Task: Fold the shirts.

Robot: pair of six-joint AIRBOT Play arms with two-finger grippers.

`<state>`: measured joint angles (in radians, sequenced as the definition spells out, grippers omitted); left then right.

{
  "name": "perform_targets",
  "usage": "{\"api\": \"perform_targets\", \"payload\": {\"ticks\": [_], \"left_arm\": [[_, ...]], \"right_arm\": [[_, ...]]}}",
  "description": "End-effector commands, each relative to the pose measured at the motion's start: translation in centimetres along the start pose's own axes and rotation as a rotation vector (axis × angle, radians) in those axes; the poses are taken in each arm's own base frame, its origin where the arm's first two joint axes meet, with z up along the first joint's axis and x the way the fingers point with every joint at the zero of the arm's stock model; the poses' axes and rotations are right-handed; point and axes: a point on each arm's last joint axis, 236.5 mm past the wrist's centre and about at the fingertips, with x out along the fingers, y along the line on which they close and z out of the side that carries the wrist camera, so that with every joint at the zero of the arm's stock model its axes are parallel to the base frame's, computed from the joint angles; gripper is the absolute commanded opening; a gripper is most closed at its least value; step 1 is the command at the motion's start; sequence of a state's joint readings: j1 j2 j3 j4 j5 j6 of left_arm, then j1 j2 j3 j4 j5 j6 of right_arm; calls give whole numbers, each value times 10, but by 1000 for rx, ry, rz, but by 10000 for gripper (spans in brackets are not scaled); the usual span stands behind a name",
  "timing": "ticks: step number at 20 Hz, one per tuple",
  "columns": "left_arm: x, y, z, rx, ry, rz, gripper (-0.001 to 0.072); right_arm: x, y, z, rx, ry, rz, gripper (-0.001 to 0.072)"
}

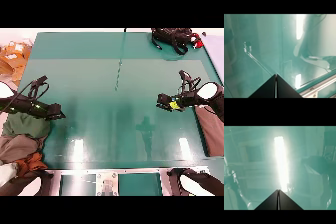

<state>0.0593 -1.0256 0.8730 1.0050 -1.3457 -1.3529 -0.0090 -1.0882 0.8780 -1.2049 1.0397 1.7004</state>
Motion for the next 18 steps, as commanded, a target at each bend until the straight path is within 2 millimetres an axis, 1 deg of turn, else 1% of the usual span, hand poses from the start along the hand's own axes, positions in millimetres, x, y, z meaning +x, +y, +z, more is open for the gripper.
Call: {"api": "perform_targets", "payload": {"ticks": [1,3,5,6,7,8,10,11,12,13,14,15,17,18], "left_arm": [[0,0,0,1,0,1,25],[0,2,0,3,-1,10,25],[-1,17,-1,14,3,73,26],[-2,32,-1,22,6,138,228],[-6,51,-2,9,7,216,628],[-12,74,0,-14,-3,320,714],[-37,126,3,-7,-19,564,720],[-50,148,4,-10,-21,671,720],[-61,164,2,-3,-9,754,720],[-65,175,1,9,-7,805,720],[-61,182,1,30,-13,823,720],[-51,186,1,45,-24,818,720],[-26,196,-4,70,-26,801,719],[-13,203,-11,68,-3,794,694]], "right_arm": [[0,0,0,-1,0,1,21],[0,0,0,-1,0,1,21],[0,0,0,-1,0,1,21],[0,1,0,0,0,1,22],[0,1,0,0,0,1,22],[0,0,0,0,0,1,22],[0,1,0,0,0,1,21],[0,0,0,-1,0,1,22],[0,0,0,-1,0,1,21],[0,1,0,0,0,1,21],[0,0,0,-1,0,1,22],[0,0,0,0,1,1,22],[0,0,0,-1,0,1,21],[0,0,0,0,0,1,21]]}}
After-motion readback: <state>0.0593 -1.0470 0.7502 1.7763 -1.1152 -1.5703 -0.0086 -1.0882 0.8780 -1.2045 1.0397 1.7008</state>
